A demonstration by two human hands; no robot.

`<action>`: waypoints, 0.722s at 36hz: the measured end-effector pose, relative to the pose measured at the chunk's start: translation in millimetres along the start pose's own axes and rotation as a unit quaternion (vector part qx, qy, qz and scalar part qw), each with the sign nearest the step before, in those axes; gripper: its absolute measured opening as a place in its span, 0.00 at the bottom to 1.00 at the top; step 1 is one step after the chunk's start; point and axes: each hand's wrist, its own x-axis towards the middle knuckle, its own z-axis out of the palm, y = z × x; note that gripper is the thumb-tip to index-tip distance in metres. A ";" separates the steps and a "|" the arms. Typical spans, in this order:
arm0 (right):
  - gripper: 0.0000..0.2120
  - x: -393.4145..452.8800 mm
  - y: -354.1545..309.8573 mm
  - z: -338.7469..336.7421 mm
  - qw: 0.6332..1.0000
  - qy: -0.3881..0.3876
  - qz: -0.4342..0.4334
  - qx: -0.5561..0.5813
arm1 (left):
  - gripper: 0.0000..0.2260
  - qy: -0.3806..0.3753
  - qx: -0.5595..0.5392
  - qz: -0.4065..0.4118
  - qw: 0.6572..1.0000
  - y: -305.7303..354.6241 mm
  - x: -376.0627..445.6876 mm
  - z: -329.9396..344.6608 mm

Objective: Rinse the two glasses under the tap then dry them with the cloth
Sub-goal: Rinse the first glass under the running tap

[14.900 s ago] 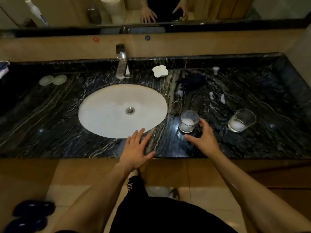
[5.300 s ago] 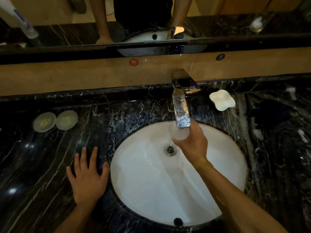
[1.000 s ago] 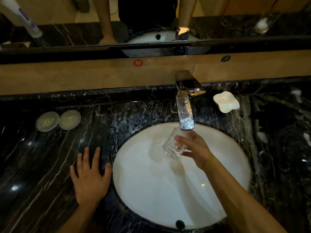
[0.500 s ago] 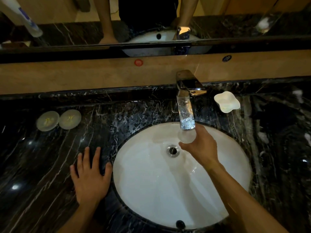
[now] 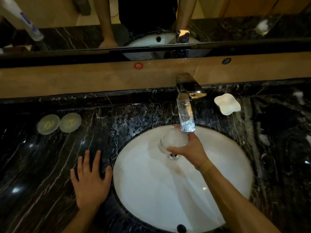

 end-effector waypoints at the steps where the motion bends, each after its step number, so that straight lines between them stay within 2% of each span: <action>1: 0.40 -0.5 -0.4 5.6 0.999 0.026 -0.012 -0.036 | 0.33 -0.001 0.000 -0.001 1.000 -0.3 0.6 0.3; 2: 0.41 -1.2 -1.9 10.2 0.996 0.050 -0.020 -0.071 | 0.33 -0.002 0.000 -0.001 1.000 -0.7 0.9 0.6; 5: 0.34 -4.5 -7.7 15.7 0.978 0.130 -0.043 -0.158 | 0.32 -0.002 0.002 -0.001 1.000 -1.2 0.4 0.9; 7: 0.32 -5.7 -9.1 13.1 0.958 0.178 -0.072 -0.215 | 0.32 -0.001 0.002 -0.001 1.000 -0.9 0.5 0.6; 11: 0.33 -11.3 -11.4 0.8 0.927 0.210 -0.135 -0.282 | 0.33 -0.002 0.004 -0.002 1.000 0.0 0.5 -0.5; 13: 0.34 -13.7 -13.2 -7.7 0.926 0.201 -0.135 -0.288 | 0.32 -0.003 0.003 0.000 1.000 0.1 -0.2 -1.0; 17: 0.38 -10.2 -11.2 -28.0 0.970 0.132 -0.022 -0.204 | 0.33 0.000 0.000 0.003 1.000 -0.5 1.0 -1.4; 20: 0.33 -5.5 -7.1 -39.7 0.993 0.070 0.033 -0.093 | 0.32 0.004 -0.001 0.009 1.000 -0.7 0.0 -0.9; 23: 0.29 -3.7 -3.9 -40.0 0.997 0.018 0.069 0.012 | 0.32 0.002 0.002 0.009 1.000 -0.7 -0.7 -0.8; 26: 0.30 -1.8 -0.9 -32.7 0.987 -0.003 0.114 0.112 | 0.32 0.004 0.003 0.009 1.000 -0.8 -0.2 -0.6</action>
